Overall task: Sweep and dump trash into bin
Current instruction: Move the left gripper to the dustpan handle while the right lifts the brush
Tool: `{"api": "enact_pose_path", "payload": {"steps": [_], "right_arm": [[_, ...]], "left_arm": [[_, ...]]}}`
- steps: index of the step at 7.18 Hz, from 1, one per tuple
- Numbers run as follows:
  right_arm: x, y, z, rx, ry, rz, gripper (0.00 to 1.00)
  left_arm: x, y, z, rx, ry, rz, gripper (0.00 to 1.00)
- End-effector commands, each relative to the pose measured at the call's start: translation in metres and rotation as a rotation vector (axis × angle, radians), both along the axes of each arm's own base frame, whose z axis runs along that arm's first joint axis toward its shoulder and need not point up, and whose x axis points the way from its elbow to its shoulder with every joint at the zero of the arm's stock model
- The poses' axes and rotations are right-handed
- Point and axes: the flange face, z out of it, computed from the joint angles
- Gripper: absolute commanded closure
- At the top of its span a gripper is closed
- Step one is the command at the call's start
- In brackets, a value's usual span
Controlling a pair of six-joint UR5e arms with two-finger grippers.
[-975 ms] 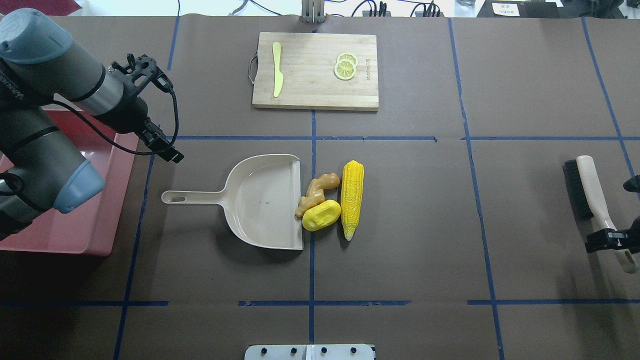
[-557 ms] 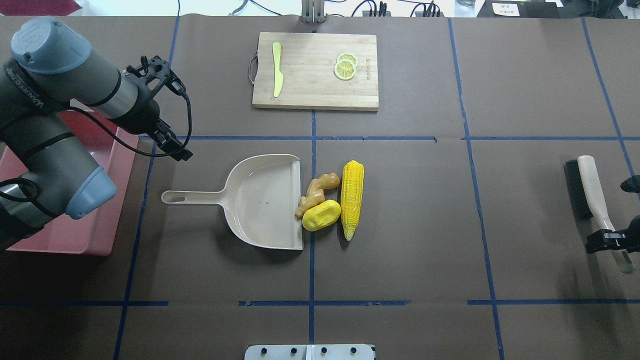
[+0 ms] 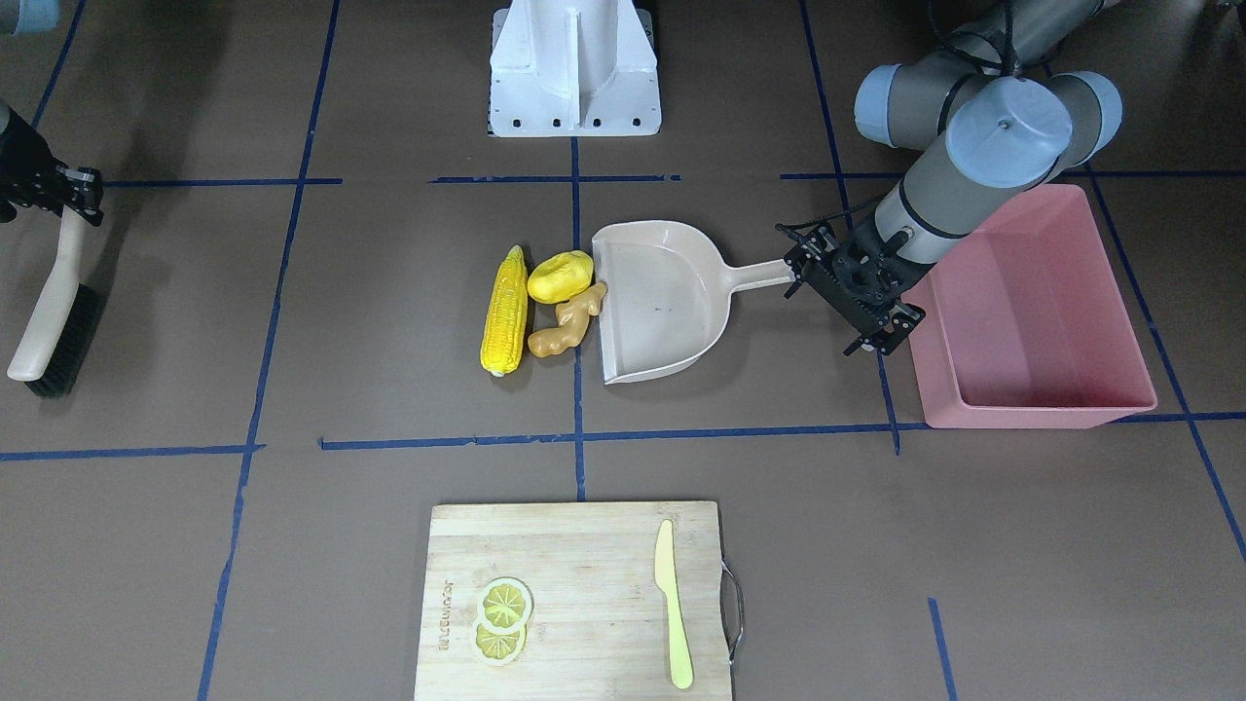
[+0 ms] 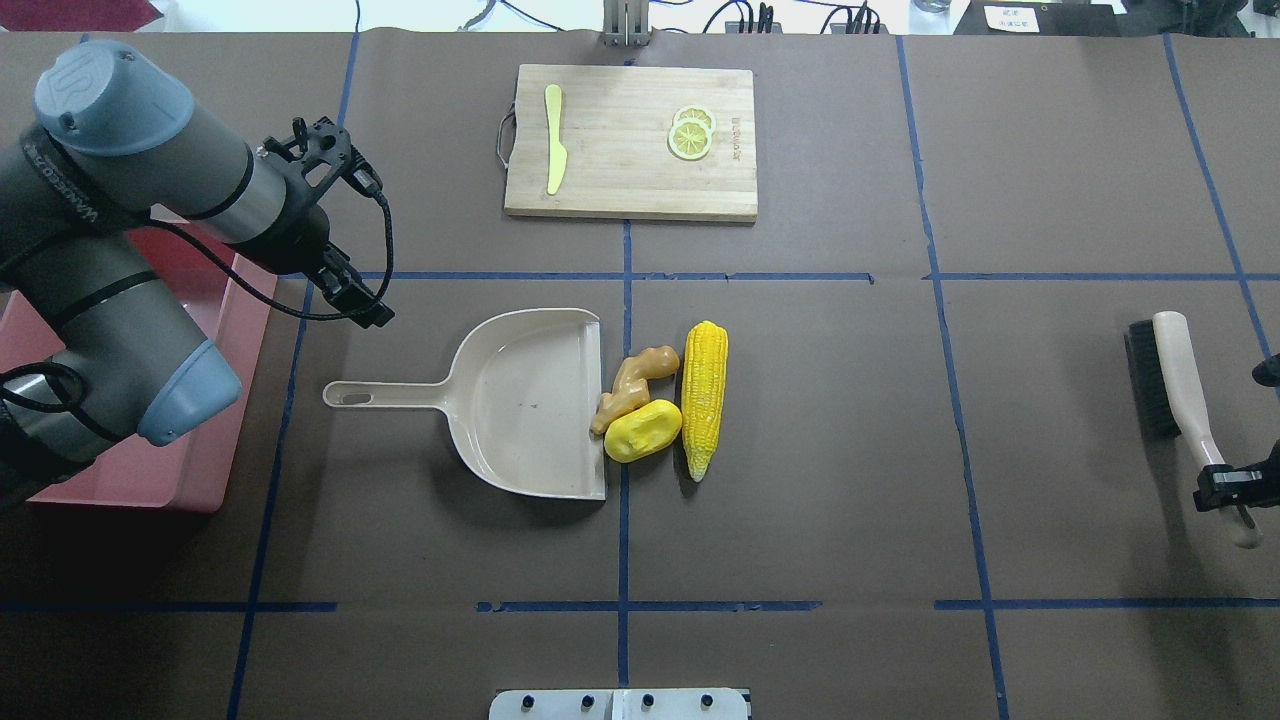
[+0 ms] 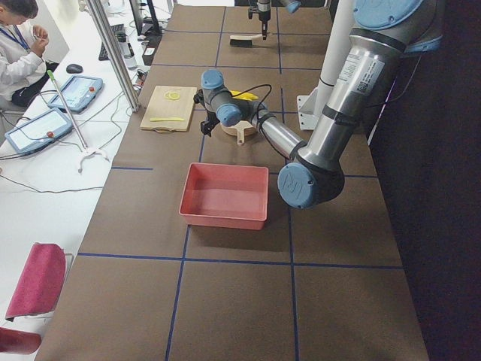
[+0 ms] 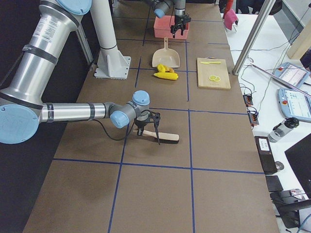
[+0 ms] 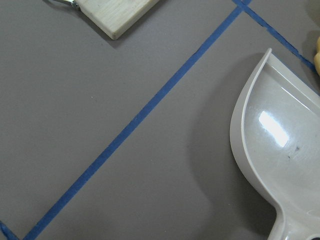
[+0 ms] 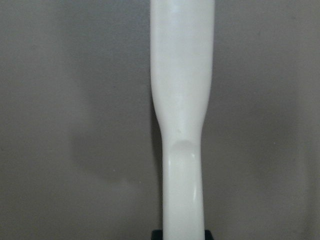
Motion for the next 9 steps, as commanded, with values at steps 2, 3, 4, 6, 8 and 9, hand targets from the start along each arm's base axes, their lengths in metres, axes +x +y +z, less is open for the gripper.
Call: {"api": "enact_pose_path", "payload": {"steps": [2,3,4,6,8,9], "right_arm": [[-0.016,-0.004,-0.060,0.090,-0.085,-0.026,1.00],[-0.026,-0.006,-0.075,0.116,-0.110,-0.045,1.00],[-0.049,-0.007,-0.092,0.146,-0.140,-0.084,1.00],[-0.064,-0.012,-0.108,0.177,-0.167,-0.096,1.00],[-0.068,-0.015,-0.113,0.186,-0.175,-0.095,1.00],[-0.071,-0.016,-0.118,0.188,-0.183,-0.094,1.00]], "left_arm": [[0.024,0.019,-0.013,0.050,0.014,0.064,0.00],[0.021,0.026,-0.014,0.167,0.012,0.141,0.00],[0.016,0.033,-0.018,0.253,-0.012,0.214,0.00],[0.007,0.045,-0.017,0.371,-0.117,0.246,0.00],[0.052,0.076,-0.013,0.466,-0.229,0.237,0.00],[0.056,0.081,-0.013,0.470,-0.227,0.253,0.00]]}}
